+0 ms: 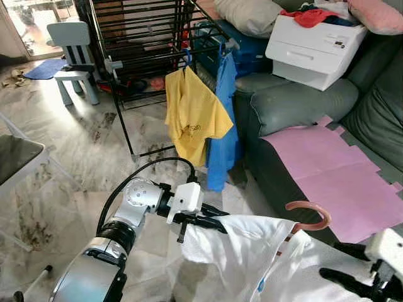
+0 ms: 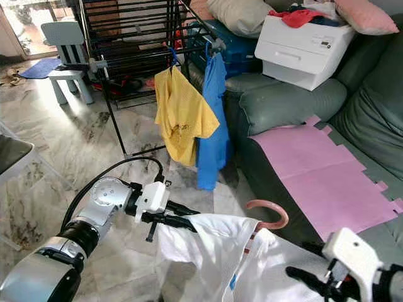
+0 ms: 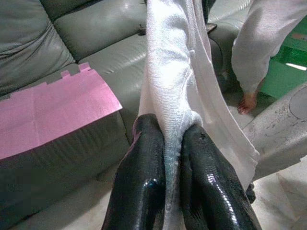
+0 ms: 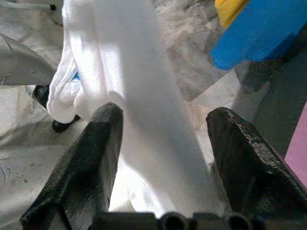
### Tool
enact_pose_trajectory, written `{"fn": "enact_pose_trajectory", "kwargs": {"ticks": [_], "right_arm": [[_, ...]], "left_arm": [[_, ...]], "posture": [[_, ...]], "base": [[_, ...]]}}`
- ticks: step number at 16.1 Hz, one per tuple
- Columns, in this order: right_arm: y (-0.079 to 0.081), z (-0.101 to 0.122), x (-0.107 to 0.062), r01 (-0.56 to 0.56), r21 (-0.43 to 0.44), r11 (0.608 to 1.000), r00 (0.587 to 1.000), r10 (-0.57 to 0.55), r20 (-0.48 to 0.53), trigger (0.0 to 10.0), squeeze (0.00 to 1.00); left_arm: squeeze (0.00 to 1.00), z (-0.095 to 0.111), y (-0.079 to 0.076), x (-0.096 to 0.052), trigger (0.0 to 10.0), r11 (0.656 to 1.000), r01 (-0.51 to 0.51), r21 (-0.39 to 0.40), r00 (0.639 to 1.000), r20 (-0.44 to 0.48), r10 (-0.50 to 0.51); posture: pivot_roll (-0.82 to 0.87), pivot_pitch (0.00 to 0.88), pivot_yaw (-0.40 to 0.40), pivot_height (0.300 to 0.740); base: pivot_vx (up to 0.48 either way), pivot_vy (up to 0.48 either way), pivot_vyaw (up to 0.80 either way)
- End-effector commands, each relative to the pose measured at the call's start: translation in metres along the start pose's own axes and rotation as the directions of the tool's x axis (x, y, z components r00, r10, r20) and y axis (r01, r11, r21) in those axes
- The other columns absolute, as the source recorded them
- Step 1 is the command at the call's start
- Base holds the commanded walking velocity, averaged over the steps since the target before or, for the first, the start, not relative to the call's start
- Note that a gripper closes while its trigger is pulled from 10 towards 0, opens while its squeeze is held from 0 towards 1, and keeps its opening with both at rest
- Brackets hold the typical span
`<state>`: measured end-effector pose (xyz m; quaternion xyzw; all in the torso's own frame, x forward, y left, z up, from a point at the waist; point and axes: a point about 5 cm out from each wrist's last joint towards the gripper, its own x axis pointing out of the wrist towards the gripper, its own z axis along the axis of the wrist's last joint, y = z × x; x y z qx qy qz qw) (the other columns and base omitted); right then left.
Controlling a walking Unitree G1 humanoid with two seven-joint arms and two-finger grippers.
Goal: Hang hanger
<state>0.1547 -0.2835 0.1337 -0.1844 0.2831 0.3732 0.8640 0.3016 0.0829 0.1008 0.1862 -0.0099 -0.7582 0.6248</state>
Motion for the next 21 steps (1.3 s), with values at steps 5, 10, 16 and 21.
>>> {"fn": "enact_pose_trajectory", "kwargs": {"ticks": [5, 10, 16, 21], "right_arm": [[-0.0018, 0.0045, -0.0041, -0.031, -0.008, 0.999, 1.0, 0.031, 0.002, 0.0, 0.0], [0.002, 0.0043, -0.0022, -0.062, 0.003, 0.998, 0.998, 0.062, 0.004, 0.0, 0.0], [0.0036, 0.0035, 0.0009, -0.067, 0.011, 0.998, 0.998, 0.066, 0.012, 0.0, 0.0], [0.0043, 0.0031, 0.0038, -0.066, 0.015, 0.998, 0.998, 0.066, 0.017, 0.0, 0.0]], "left_arm": [[0.0, 0.0031, 0.001, -0.0008, 0.0, 1.0, -0.003, 0.027, 1.0, 0.007, 0.003], [0.0, 0.0024, 0.0003, 0.0, 0.0, 1.0, -0.004, 0.027, 1.0, 0.005, 0.004], [0.0, 0.0021, 0.0005, 0.0014, 0.0, 1.0, -0.014, 0.027, 1.0, 0.005, 0.014], [0.0, 0.001, 0.003, 0.0029, 0.0, 0.998, -0.061, 0.029, 0.998, -0.01, 0.062]], "posture": [[-0.09, 0.0, 0.023, 0.74], [-0.09, 0.0, 0.021, 0.74], [-0.09, 0.0, 0.02, 0.74], [-0.09, 0.0, 0.019, 0.74]], "base": [[0.0, 0.0, 0.0], [0.0, 0.0, 0.0], [0.0, 0.0, 0.0], [0.0, 0.0, 0.0]]}}
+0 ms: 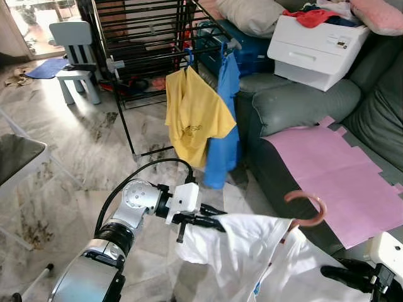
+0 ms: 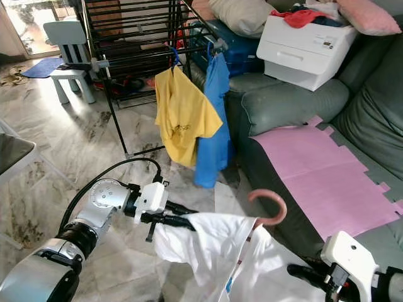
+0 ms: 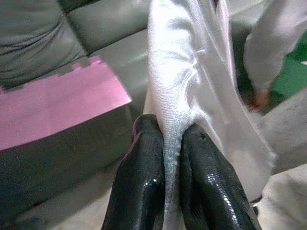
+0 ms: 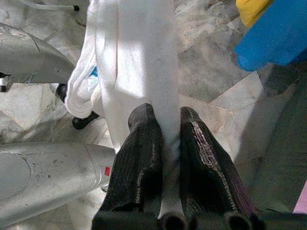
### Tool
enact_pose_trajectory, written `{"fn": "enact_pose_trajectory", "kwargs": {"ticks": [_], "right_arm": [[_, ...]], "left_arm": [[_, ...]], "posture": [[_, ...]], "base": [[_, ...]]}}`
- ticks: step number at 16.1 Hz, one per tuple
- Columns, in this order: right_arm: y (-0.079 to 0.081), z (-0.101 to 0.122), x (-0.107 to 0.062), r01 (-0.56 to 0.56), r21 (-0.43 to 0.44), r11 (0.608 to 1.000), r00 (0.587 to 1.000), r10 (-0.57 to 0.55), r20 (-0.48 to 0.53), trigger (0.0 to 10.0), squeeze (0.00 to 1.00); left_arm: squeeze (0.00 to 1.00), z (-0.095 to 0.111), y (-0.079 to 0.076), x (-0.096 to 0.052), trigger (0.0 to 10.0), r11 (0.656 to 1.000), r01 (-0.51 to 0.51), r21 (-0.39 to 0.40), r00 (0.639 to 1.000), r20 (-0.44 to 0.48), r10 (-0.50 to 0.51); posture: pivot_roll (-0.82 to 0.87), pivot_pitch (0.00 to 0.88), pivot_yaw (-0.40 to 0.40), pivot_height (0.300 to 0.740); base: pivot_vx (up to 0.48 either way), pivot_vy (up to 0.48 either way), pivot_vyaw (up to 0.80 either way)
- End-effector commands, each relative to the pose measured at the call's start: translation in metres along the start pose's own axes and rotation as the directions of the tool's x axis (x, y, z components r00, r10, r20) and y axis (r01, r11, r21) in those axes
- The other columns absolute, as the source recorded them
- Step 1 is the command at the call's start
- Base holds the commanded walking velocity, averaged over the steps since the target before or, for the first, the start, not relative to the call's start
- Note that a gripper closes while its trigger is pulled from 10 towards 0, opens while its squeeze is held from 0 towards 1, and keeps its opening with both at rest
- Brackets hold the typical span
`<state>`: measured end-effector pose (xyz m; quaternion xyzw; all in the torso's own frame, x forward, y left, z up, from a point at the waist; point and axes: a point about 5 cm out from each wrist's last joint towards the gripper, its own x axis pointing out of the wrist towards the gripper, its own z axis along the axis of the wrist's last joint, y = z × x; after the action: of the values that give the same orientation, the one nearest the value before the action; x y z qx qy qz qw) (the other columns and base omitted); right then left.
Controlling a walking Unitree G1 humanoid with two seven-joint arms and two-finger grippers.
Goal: Hang hanger
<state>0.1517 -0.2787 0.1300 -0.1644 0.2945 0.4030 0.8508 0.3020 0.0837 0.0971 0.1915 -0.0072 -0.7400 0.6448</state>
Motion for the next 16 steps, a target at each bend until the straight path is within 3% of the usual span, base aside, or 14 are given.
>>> {"fn": "enact_pose_trajectory", "kwargs": {"ticks": [1, 2, 3, 6, 11, 12, 13, 15, 16], "right_arm": [[-0.001, 0.004, 0.001, 0.013, -0.005, 1.0, 1.0, -0.012, 0.018, 0.0, 0.0], [-0.001, 0.004, 0.002, 0.018, -0.004, 1.0, 1.0, -0.018, 0.022, 0.0, 0.0], [0.0, 0.004, 0.004, 0.02, -0.003, 1.0, 0.999, -0.02, 0.024, 0.0, 0.0], [0.001, 0.002, 0.008, 0.02, -0.001, 1.0, 0.999, -0.02, 0.027, 0.0, 0.0], [-0.001, -0.004, 0.02, 0.104, 0.027, 0.994, 0.994, -0.104, 0.032, 0.0, 0.0], [-0.005, -0.006, 0.026, 0.167, 0.041, 0.985, 0.985, -0.168, 0.036, 0.0, 0.0], [-0.007, -0.008, 0.03, 0.206, 0.049, 0.977, 0.977, -0.208, 0.038, 0.0, 0.0], [-0.007, -0.012, 0.041, 0.266, 0.076, 0.961, 0.962, -0.27, 0.041, 0.0, 0.0], [-0.005, -0.015, 0.05, 0.305, 0.096, 0.948, 0.95, -0.31, 0.042, 0.0, 0.0]], "left_arm": [[0.0, 0.004, 0.005, 0.003, 0.0, 0.999, -0.032, 0.033, 0.999, 0.003, 0.032], [0.0, 0.004, 0.007, 0.004, 10.0, 0.997, -0.071, 0.02, 0.997, -0.003, 0.071], [1.0, 0.004, 0.009, 0.004, 10.0, 0.995, -0.101, 0.007, 0.995, 0.01, 0.101], [1.0, 0.0, 0.006, 0.004, 10.0, 0.993, -0.114, 0.019, 0.993, -0.013, 0.115], [1.0, 0.003, 0.013, 0.0, 10.0, 0.974, -0.225, 0.028, 0.974, 0.016, 0.225], [1.0, 0.002, 0.023, -0.002, 10.0, 0.926, -0.37, -0.075, 0.927, 0.039, 0.374], [1.0, 0.002, 0.029, -0.004, 10.0, 0.88, -0.458, -0.124, 0.884, 0.039, 0.466], [1.0, -0.003, 0.034, -0.007, 10.0, 0.788, -0.576, -0.216, 0.804, 0.028, 0.595], [1.0, -0.01, 0.033, -0.01, 10.0, 0.708, -0.641, -0.297, 0.74, 0.004, 0.672]], "posture": [[-0.09, 0.0, 0.02, 0.74], [-0.09, 0.0, 0.02, 0.74], [-0.09, 0.0, 0.02, 0.74], [-0.09, 0.0, 0.022, 0.74], [-0.09, 0.0, 0.014, 0.74], [-0.08, 0.0, 0.015, 0.74], [-0.08, 0.0, 0.014, 0.74], [-0.08, 0.0, 0.015, 0.74], [-0.08, 0.0, 0.017, 0.74]], "base": [[0.0, 0.0, 0.0], [0.0, 0.0, 0.0], [0.0, 0.0, 0.0], [0.0, 0.0, 0.0], [0.0, 0.0, 0.0], [0.0, 0.0, 0.0], [0.0, 0.0, 0.0], [0.0, 0.0, 0.0], [0.0, 0.0, 0.0]]}}
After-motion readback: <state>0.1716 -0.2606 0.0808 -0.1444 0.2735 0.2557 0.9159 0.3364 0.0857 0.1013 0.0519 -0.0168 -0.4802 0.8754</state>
